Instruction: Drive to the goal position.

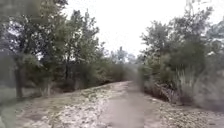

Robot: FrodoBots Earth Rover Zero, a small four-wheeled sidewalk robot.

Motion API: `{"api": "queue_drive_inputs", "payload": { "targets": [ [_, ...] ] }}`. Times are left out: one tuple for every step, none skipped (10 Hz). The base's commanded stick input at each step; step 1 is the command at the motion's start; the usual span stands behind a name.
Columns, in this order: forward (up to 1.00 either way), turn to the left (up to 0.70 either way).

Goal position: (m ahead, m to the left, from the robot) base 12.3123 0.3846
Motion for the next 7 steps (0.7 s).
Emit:
{"api": "queue_drive_inputs", "payload": {
  "targets": [
    [0.45, 0.02],
    [0.45, 0.27],
    [0.45, 0.27],
    [0.45, 0.14],
    [0.45, 0.0],
    [0.45, 0.0],
    [0.45, 0.0]
  ]
}}
